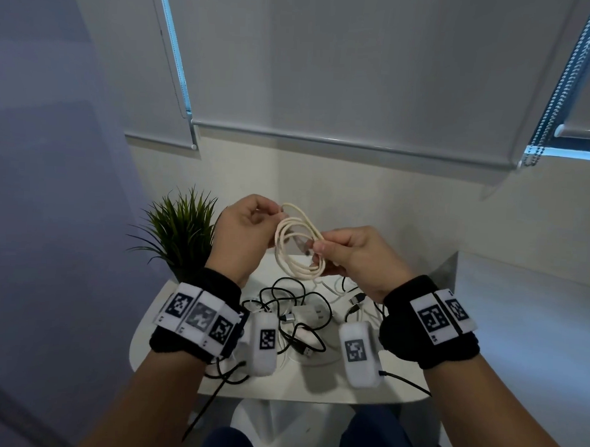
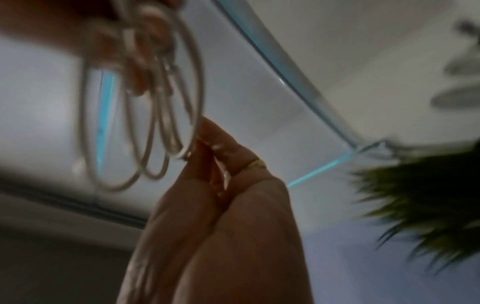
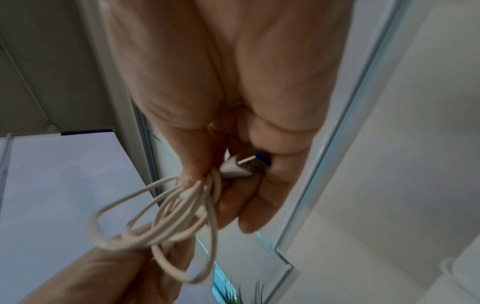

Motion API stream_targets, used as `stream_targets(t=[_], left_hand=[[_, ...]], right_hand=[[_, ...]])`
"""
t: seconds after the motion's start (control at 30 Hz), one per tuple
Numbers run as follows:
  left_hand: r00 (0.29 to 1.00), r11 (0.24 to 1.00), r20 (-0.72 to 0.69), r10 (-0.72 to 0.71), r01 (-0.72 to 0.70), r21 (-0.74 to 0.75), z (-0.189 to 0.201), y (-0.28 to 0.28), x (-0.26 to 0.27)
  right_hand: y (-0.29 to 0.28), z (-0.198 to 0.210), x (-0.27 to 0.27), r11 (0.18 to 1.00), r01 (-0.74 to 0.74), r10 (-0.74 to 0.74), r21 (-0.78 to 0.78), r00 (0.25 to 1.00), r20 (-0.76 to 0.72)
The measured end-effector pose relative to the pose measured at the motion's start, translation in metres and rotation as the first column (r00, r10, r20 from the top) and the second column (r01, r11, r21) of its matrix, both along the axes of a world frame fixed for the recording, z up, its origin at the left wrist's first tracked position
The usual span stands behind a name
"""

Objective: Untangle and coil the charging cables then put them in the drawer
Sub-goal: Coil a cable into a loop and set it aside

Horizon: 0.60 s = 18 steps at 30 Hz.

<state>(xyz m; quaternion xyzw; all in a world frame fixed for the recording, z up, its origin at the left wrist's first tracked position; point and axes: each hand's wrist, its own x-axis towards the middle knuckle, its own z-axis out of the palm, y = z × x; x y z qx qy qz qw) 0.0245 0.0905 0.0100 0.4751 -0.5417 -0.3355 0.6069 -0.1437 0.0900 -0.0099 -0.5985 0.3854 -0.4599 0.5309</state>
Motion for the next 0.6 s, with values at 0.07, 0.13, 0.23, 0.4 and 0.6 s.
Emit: stream_targets(t=[0.07,0.13,0.23,0.4,0.6], left_hand=[[0.966,0.988,-0.235,-0.103,0.127,0.089,-0.003,0.004,-0.003],[0.94,0.975,-0.311,-0.14,0.186,0.125,-0.006,0.005,-0.005],[0.927,0.97,-0.347,-0.144,0.202,0.136,-0.008,0.007,-0.009],[0.939,0.982,-0.316,-0.139,0.172,0.08,-0.008,0.009,-0.012],[0.991,0.988,0.001,-0.137,0.137,0.07,0.0,0.013,-0.008]], right_hand=[[-0.004,0.002,-0.002,0.998,0.065,-0.065,-0.019,0.998,0.013],[-0.006,0.001,-0.003,0.996,0.088,-0.088,-0.029,0.996,0.005],[-0.009,-0.005,-0.001,0.988,0.136,-0.138,-0.071,0.99,-0.036],[-0.013,-0.007,-0.002,0.957,0.222,-0.251,-0.185,0.956,-0.149],[-0.016,-0.007,-0.003,0.932,0.249,-0.313,-0.265,0.921,-0.234]])
